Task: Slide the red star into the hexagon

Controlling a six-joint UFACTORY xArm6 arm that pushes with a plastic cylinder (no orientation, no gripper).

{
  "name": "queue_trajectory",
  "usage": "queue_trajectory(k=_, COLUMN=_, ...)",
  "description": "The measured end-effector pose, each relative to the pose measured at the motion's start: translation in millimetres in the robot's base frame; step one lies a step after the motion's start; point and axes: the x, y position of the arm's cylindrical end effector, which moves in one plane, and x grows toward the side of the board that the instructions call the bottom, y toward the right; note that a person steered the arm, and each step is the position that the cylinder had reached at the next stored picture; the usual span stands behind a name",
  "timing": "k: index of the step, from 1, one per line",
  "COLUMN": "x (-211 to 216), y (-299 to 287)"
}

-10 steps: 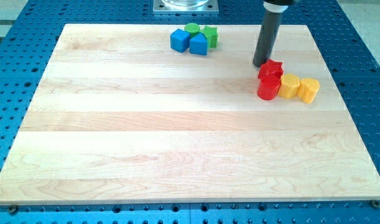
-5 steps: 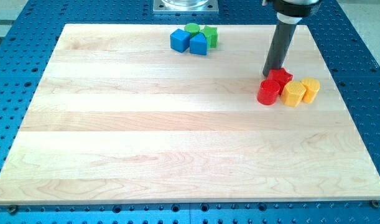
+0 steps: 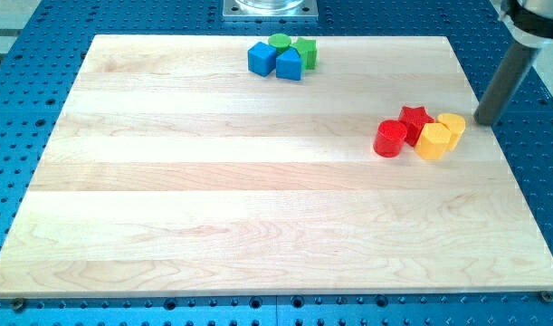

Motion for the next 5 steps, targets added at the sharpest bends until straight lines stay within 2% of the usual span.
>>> queue_trajectory(k=1, x=22, y=-33)
queue_trajectory(k=3, x=22, y=-34)
queue_trajectory(k=5, x=52, y=-30)
